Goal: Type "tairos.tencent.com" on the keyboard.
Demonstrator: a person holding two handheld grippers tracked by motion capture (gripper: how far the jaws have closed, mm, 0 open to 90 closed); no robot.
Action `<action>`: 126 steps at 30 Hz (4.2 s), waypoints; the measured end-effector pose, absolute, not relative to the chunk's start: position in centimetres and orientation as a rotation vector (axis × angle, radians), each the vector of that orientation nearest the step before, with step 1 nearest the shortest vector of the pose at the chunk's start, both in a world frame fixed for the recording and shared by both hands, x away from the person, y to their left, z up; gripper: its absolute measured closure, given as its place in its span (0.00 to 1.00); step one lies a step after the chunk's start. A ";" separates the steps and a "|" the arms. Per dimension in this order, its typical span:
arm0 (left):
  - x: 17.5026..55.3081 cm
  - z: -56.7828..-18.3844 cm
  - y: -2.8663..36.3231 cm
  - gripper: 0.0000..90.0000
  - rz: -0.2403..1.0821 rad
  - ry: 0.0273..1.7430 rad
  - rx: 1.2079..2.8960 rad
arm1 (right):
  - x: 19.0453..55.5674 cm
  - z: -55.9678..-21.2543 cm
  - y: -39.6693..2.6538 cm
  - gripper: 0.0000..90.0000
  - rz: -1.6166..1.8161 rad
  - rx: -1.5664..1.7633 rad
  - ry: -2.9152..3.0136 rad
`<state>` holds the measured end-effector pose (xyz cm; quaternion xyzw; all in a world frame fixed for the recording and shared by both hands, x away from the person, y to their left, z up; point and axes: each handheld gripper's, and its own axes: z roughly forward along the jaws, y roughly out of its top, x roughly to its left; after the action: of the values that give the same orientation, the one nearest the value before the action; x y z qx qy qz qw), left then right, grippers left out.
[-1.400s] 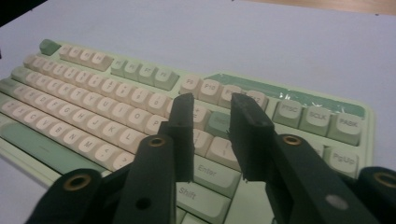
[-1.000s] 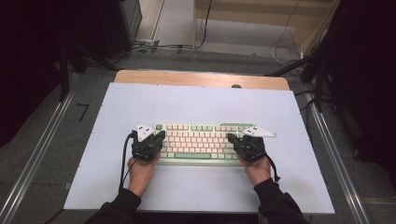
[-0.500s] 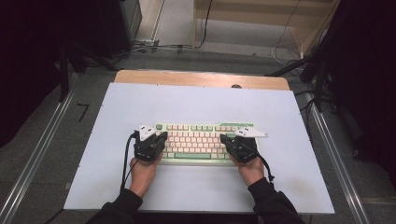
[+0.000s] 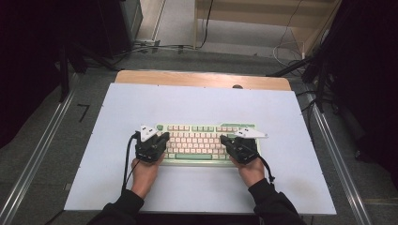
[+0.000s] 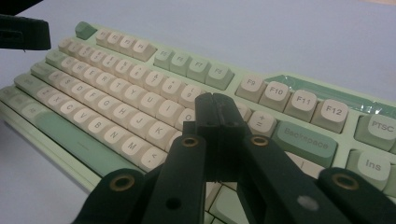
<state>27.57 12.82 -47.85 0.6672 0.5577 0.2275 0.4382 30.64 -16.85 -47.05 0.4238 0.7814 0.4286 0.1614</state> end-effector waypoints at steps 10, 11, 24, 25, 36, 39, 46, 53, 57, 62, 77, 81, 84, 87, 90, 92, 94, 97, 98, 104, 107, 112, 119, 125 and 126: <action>27.9 -48.0 12.2 1.00 0.536 1.382 1.666 | 30.6 -47.1 -16.8 0.97 1.221 1.214 2.232; 27.9 -48.0 12.1 1.00 0.535 1.381 1.668 | 30.7 -47.1 -16.8 0.97 1.222 1.212 2.231; 28.4 -48.3 11.0 1.00 0.489 1.344 1.726 | 30.7 -47.2 -16.7 0.97 1.217 1.212 2.233; 28.5 -48.3 10.9 1.00 0.484 1.341 1.727 | 30.7 -47.2 -16.7 0.97 1.217 1.211 2.232; 29.3 -48.4 9.8 1.00 0.449 1.303 1.748 | 30.7 -47.2 -16.7 0.97 1.212 1.215 2.232; 29.5 -48.4 9.3 1.00 0.443 1.281 1.757 | 30.7 -47.3 -16.7 0.97 1.212 1.211 2.234; 29.8 -48.3 8.7 1.00 0.439 1.263 1.774 | 30.7 -47.3 -16.7 0.97 1.212 1.211 2.234; 30.1 -48.5 8.2 1.00 0.432 1.262 1.814 | 30.7 -47.3 -16.7 0.97 1.211 1.210 2.234; 30.2 -48.6 7.9 1.00 0.421 1.261 1.833 | 30.7 -47.3 -16.7 0.97 1.212 1.208 2.234; 30.5 -48.7 7.7 1.00 0.425 1.267 1.839 | 30.7 -47.3 -16.7 0.97 1.211 1.209 2.234; 30.9 -48.9 7.7 1.00 0.413 1.278 1.850 | 30.6 -47.3 -16.7 0.97 1.212 1.207 2.236; 30.9 -49.0 7.6 1.00 0.412 1.278 1.851 | 30.7 -47.3 -16.7 0.97 1.212 1.207 2.236; 30.9 -49.0 7.6 1.00 0.407 1.280 1.854 | 30.7 -47.3 -16.7 0.97 1.209 1.204 2.238; 31.1 -49.2 7.6 1.00 0.391 1.279 1.872 | 30.6 -47.3 -16.7 0.97 1.209 1.204 2.237; 31.1 -49.1 7.6 1.00 0.390 1.278 1.874 | 30.6 -47.3 -16.7 0.97 1.209 1.204 2.237; 31.0 -49.0 7.6 1.00 0.391 1.273 1.865 | 30.6 -47.3 -16.7 0.97 1.210 1.205 2.236; 30.9 -48.8 7.6 1.00 0.396 1.268 1.853 | 30.6 -47.3 -16.7 0.97 1.210 1.205 2.235; 30.8 -48.6 7.7 1.00 0.397 1.265 1.848 | 30.6 -47.3 -16.7 0.97 1.211 1.204 2.235; 30.7 -48.6 7.8 1.00 0.399 1.267 1.845 | 30.6 -47.3 -16.7 0.97 1.211 1.204 2.235; 30.3 -48.2 8.4 1.00 0.410 1.264 1.828 | 30.6 -47.3 -16.7 0.97 1.213 1.203 2.231; 30.2 -48.1 8.9 1.00 0.410 1.269 1.819 | 30.6 -47.3 -16.6 0.97 1.210 1.204 2.233; 30.0 -48.1 10.0 1.00 0.407 1.292 1.806 | 30.6 -47.3 -16.6 0.97 1.211 1.198 2.234; 29.6 -48.0 10.9 1.00 0.400 1.303 1.799 | 30.6 -47.3 -16.5 0.97 1.209 1.196 2.235; 29.2 -47.9 11.4 1.00 0.401 1.303 1.799 | 30.6 -47.3 -16.5 0.97 1.210 1.196 2.234; 29.1 -47.9 11.5 1.00 0.408 1.302 1.804 | 30.6 -47.3 -16.6 0.97 1.210 1.196 2.235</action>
<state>29.06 11.49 -47.86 0.7216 0.5210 0.1633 0.4257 30.64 -16.55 -47.33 0.4200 0.7847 0.4248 0.1654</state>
